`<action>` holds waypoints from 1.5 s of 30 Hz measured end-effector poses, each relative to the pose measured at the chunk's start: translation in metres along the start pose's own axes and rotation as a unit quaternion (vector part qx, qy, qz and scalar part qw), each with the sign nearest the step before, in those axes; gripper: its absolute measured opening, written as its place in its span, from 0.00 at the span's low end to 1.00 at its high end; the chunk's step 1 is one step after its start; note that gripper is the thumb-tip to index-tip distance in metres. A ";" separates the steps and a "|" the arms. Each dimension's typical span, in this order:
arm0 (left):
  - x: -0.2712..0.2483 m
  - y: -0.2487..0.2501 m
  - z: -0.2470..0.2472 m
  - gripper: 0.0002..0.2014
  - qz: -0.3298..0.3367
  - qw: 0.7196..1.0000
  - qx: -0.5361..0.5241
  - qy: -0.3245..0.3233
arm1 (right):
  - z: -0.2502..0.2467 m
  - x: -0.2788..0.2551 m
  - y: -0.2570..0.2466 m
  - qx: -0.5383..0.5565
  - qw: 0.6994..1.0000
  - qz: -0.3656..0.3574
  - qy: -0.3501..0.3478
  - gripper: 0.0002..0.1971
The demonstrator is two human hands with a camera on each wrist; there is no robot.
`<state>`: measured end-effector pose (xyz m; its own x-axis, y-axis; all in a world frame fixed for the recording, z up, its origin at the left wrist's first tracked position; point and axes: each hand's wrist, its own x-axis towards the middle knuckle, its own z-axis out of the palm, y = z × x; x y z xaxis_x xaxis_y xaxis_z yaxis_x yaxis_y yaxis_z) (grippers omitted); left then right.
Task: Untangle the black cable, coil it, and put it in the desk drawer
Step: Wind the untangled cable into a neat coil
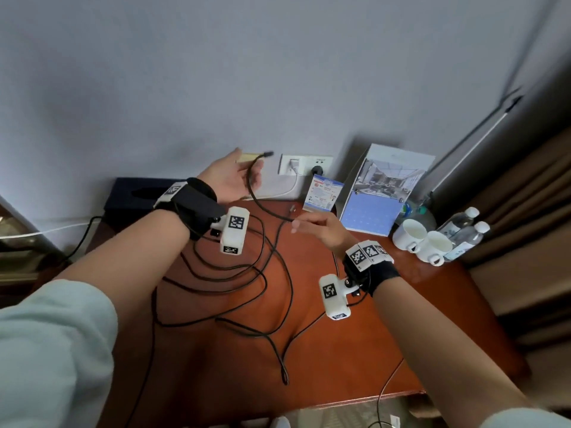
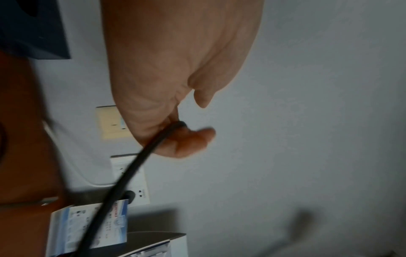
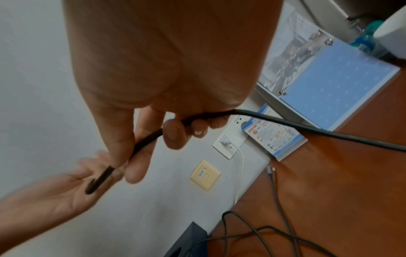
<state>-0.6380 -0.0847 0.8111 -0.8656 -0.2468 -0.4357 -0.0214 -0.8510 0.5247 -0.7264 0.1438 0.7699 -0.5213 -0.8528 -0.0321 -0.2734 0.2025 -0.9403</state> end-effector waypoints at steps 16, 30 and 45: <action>-0.064 -0.013 0.058 0.17 0.167 0.744 0.646 -0.030 | -0.019 0.002 -0.082 -0.200 0.927 -0.172 0.268 0.15; -0.073 -0.006 0.045 0.15 0.186 0.551 0.813 0.003 | -0.017 -0.002 -0.103 -0.473 0.840 -0.127 0.234 0.14; -0.082 -0.018 0.071 0.07 0.184 0.778 0.601 0.009 | 0.005 0.007 -0.098 -0.041 0.985 0.035 0.165 0.13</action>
<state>-0.6022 -0.0166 0.8893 -0.9165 -0.3875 -0.0996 -0.2361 0.3229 0.9165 -0.6993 0.1161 0.8601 -0.7714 -0.6357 0.0292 -0.2856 0.3048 -0.9086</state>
